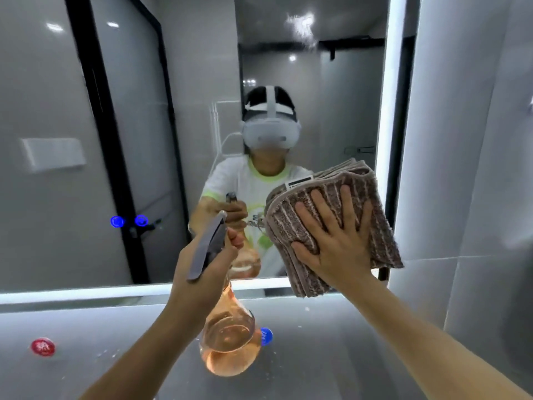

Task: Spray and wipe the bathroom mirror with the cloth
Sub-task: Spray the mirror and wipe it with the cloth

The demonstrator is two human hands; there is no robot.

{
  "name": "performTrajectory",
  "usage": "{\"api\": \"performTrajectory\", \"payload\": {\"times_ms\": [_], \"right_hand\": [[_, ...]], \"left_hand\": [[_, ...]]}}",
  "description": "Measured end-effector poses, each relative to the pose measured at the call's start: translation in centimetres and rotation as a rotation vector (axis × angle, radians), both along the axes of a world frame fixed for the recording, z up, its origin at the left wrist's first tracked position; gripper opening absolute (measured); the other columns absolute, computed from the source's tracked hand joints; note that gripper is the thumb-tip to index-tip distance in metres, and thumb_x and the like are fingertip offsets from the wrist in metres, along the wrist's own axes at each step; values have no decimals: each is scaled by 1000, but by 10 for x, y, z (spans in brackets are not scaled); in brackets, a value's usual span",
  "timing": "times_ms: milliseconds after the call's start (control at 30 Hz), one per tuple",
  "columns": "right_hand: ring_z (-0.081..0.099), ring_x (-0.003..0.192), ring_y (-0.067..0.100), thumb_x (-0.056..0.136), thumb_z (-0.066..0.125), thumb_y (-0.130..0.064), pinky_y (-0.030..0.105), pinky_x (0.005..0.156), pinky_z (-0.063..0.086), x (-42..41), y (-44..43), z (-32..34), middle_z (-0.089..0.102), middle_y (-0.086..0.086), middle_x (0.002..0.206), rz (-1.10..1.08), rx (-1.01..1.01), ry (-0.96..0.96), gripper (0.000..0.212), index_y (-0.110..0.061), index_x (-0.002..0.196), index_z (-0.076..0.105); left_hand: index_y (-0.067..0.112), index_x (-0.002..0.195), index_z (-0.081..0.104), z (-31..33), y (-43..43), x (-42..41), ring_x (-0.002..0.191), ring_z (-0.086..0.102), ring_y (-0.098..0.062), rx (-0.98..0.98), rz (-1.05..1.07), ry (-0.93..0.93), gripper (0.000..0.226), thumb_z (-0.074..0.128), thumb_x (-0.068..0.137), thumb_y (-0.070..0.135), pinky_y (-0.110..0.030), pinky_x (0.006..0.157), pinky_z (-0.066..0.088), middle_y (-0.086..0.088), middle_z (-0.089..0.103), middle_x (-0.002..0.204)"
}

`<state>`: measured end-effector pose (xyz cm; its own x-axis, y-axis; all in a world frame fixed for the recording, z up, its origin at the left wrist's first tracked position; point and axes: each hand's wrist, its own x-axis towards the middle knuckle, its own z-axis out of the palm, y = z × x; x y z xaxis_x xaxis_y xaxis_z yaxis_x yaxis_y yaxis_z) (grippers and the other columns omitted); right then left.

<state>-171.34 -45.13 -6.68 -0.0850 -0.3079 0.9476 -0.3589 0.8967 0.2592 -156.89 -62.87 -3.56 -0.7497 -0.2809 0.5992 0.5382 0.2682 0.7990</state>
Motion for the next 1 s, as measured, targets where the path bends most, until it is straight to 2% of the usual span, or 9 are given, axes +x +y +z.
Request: {"api": "performTrajectory", "payload": {"times_ms": [67, 133, 233, 300, 400, 467, 700, 867, 1000], "right_hand": [[-6, 143, 27, 90, 23, -61, 56, 110, -1, 3, -17, -18, 31, -2, 143, 24, 15, 2, 56, -32, 136, 34], [-7, 143, 28, 89, 23, -60, 56, 110, 0, 10, -44, -35, 31, -2, 142, 28, 6, -22, 56, -32, 136, 33], [-8, 143, 29, 88, 23, -60, 56, 110, 0, 21, -90, -50, 29, -3, 143, 26, -42, -48, 58, -33, 138, 30], [-7, 143, 28, 84, 32, -60, 55, 110, 1, 23, -106, -51, 29, -4, 143, 39, -80, -40, 61, -33, 139, 29], [-7, 143, 27, 81, 37, -62, 55, 110, 1, 22, -107, -51, 29, -4, 143, 36, -78, -18, 66, -33, 140, 27], [-7, 143, 26, 83, 35, -63, 54, 111, 3, 23, -103, -51, 29, -5, 143, 48, -64, -9, 64, -33, 139, 29], [6, 144, 19, 86, 39, -62, 48, 113, 7, 8, -51, -21, 34, -12, 146, 192, 179, 83, 57, -37, 137, 37], [21, 139, 26, 86, 40, -62, 47, 114, 3, 1, -7, 9, 31, -9, 145, 171, 139, 53, 58, -34, 136, 40], [16, 141, 25, 84, 42, -62, 47, 114, 0, 1, 5, 19, 29, -10, 147, 164, 143, 22, 59, -34, 137, 39]], "left_hand": [[17, 92, 65, -7, -8, -4, 74, 55, -29, -15, 18, -30, 19, 57, 76, 23, -39, 70, 42, -32, 62, 91], [18, 96, 66, -11, -16, -5, 78, 58, -36, -32, 35, -28, 19, 58, 79, 21, -41, 72, 46, -27, 65, 93], [24, 94, 68, -15, -34, -4, 80, 65, -16, -25, 52, 2, 20, 58, 86, 8, -23, 69, 50, -1, 73, 87], [24, 88, 69, -16, -48, -2, 76, 63, -12, -21, 71, -13, 18, 59, 84, 9, -19, 64, 50, 3, 72, 80], [11, 88, 64, -21, -67, -1, 72, 55, -32, -56, 96, -37, 16, 56, 76, 18, -38, 66, 49, -22, 65, 82], [0, 89, 58, -25, -70, -2, 72, 50, -33, -76, 106, -63, 26, 56, 75, 22, -46, 66, 43, -33, 57, 84], [15, 88, 65, -18, -31, -1, 74, 54, -28, -54, 67, -49, 19, 54, 74, 19, -48, 67, 47, -26, 64, 87], [25, 92, 68, -7, 3, -11, 72, 62, -5, -51, 9, 6, 22, 57, 83, 8, -18, 65, 48, 7, 71, 76], [27, 91, 67, 4, 23, -16, 69, 61, -3, -48, 6, 1, 21, 58, 83, 10, -15, 61, 49, 6, 71, 76]]}}
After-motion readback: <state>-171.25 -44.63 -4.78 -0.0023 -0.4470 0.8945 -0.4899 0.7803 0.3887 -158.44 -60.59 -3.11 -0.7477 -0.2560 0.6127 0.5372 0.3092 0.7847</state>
